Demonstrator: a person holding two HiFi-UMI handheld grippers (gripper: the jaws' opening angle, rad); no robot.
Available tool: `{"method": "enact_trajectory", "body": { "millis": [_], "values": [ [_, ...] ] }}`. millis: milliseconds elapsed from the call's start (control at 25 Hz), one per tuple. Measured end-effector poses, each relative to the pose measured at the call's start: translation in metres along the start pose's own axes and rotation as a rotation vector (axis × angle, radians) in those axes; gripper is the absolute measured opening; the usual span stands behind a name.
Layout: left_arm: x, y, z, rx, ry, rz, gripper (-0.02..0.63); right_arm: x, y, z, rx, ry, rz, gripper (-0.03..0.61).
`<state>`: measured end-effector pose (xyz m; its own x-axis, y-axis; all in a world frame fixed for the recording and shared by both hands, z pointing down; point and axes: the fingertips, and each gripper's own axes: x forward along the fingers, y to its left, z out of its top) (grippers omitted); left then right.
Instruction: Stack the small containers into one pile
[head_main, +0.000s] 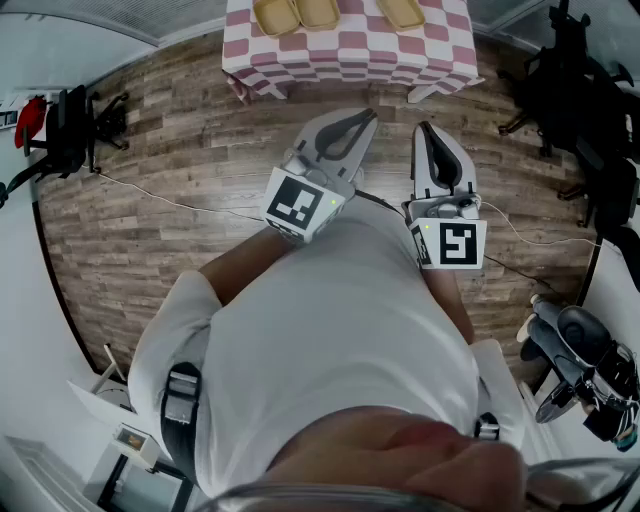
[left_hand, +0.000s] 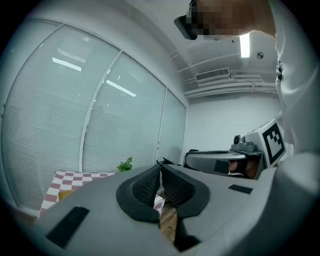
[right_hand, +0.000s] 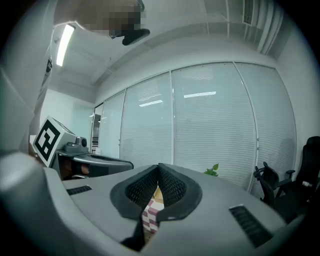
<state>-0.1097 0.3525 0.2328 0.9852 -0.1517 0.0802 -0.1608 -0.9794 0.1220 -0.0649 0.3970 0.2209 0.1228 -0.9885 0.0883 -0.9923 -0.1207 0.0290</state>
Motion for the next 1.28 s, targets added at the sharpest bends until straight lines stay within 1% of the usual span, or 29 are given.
{"method": "enact_trajectory", "body": {
  "millis": [80,240,520,800,1040,1280],
  "values": [
    [0.004,0.000,-0.001,-0.013,0.005,0.002,0.041,0.001,-0.003,0.000,0.000,0.000,0.004,0.031],
    [0.011,-0.003,-0.004,-0.012,0.014,0.006,0.041,0.000,-0.012,-0.002,0.003,-0.001,0.001,0.032],
    [0.032,-0.011,-0.009,-0.024,0.028,0.021,0.041,-0.007,-0.040,-0.003,0.026,-0.028,-0.012,0.032],
    [0.045,-0.018,-0.015,-0.049,0.028,0.035,0.041,-0.008,-0.064,-0.010,0.034,-0.019,-0.022,0.032],
    [0.057,-0.005,-0.021,-0.060,0.047,0.046,0.041,0.007,-0.070,-0.019,0.047,-0.003,-0.010,0.032],
    [0.078,0.020,-0.024,-0.079,0.045,0.046,0.041,0.039,-0.080,-0.020,0.042,0.004,0.002,0.032]
  ]
}}
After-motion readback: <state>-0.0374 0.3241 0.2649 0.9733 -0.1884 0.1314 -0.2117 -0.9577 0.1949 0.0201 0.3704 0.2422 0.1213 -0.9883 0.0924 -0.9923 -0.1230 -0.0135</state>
